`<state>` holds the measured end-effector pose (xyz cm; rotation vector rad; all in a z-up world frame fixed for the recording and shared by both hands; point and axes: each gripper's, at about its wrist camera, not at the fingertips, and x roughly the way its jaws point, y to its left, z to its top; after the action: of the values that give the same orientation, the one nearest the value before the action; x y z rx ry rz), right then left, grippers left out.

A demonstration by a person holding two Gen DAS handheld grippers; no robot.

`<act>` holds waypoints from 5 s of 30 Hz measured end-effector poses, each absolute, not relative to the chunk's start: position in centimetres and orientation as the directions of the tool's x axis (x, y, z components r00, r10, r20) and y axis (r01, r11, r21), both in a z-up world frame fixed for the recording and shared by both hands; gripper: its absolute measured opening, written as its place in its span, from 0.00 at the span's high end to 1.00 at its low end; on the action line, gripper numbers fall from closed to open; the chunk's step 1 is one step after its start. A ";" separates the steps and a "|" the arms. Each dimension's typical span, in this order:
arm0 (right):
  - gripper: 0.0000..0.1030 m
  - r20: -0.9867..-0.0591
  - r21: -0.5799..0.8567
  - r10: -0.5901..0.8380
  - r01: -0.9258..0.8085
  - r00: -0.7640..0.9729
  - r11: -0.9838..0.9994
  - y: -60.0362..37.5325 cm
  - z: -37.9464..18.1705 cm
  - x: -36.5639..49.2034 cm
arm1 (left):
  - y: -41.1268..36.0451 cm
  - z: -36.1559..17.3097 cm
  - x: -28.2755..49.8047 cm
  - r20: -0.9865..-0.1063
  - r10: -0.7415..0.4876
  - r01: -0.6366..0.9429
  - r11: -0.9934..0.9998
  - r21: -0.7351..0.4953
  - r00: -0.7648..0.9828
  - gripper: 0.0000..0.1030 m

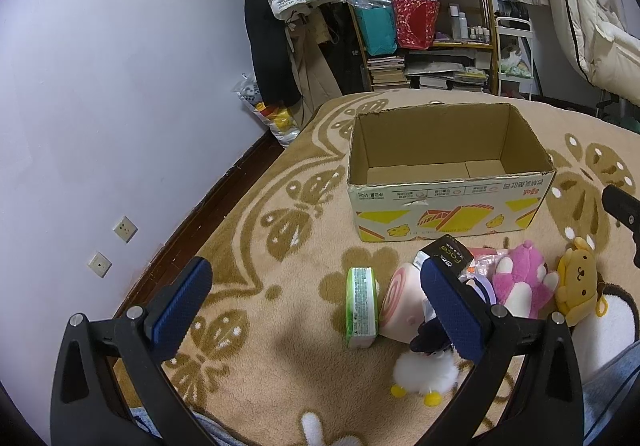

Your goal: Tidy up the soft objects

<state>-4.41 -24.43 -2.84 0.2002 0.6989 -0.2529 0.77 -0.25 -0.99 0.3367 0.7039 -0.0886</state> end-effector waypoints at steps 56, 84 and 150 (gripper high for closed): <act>0.00 -0.810 0.043 -0.162 0.332 0.564 0.942 -26.6 -8.2 -1.7 | 2.0 -7.3 8.7 -0.814 0.129 0.085 0.973 0.213 0.567 0.00; 0.12 -0.970 0.005 -0.092 0.397 0.225 0.918 -28.5 -16.7 1.3 | 1.2 -11.6 11.8 -0.904 0.084 0.093 0.987 0.134 0.419 0.00; 0.33 -0.600 0.099 -0.040 0.124 0.799 0.987 -24.8 -0.4 8.8 | -9.1 -0.6 13.6 -0.588 -0.085 0.292 0.918 0.268 0.805 0.74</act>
<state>8.78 -24.76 -0.45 0.1362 0.6402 -0.0883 13.60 -9.10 -0.56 0.3585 0.6051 -0.2065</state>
